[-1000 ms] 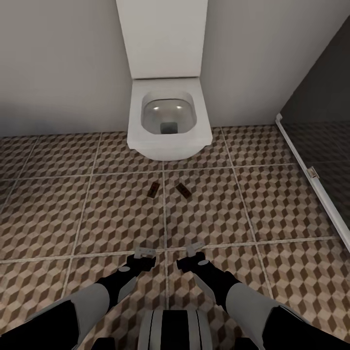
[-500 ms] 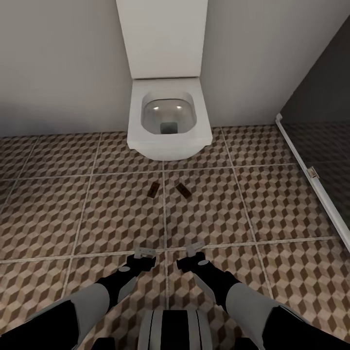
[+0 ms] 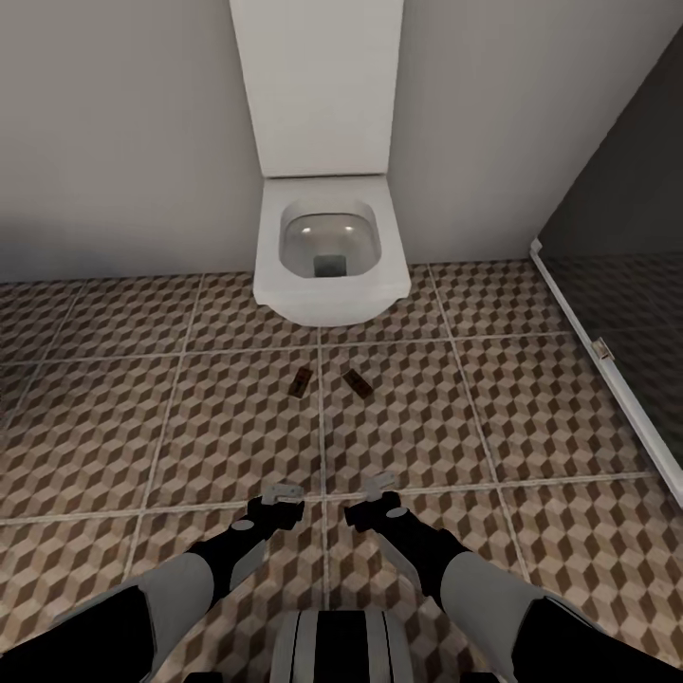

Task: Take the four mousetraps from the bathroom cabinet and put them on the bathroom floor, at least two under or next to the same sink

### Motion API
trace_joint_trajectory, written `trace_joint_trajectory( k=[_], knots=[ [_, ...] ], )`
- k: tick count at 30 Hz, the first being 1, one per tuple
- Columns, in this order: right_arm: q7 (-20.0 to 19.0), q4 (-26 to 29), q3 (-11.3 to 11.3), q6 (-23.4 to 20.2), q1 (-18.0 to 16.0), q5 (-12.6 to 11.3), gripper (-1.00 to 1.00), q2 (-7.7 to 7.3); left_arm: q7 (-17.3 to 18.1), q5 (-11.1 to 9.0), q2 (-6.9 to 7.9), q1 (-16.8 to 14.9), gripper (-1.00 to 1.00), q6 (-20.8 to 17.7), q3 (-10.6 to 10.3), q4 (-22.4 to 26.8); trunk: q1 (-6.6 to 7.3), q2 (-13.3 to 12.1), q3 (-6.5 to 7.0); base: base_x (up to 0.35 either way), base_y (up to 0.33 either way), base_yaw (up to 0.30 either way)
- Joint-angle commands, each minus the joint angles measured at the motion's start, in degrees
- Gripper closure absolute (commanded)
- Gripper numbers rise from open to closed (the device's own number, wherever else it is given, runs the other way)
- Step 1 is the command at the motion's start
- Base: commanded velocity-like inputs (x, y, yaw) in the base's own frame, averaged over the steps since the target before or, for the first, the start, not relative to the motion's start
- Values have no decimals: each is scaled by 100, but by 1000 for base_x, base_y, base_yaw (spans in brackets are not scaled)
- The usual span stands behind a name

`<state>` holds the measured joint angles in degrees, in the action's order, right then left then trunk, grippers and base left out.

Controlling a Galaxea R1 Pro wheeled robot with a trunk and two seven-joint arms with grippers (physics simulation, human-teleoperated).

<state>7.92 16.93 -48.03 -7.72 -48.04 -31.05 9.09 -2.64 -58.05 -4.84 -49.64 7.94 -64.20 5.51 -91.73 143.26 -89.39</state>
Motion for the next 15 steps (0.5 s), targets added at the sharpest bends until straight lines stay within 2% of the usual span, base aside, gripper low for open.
trace_joint_trajectory(
  k=[1,15],
  knots=[
    [43,12,-48,-27,-3,-42,-100,-4,-29,-31,0,-2,-100,15,-49,3,3,0,20,0,0,0],
    [43,12,-48,-27,-3,-42,-100,-2,-28,-31,0,-2,-100,15,-49,3,291,-523,275,0,0,0]
  ],
)
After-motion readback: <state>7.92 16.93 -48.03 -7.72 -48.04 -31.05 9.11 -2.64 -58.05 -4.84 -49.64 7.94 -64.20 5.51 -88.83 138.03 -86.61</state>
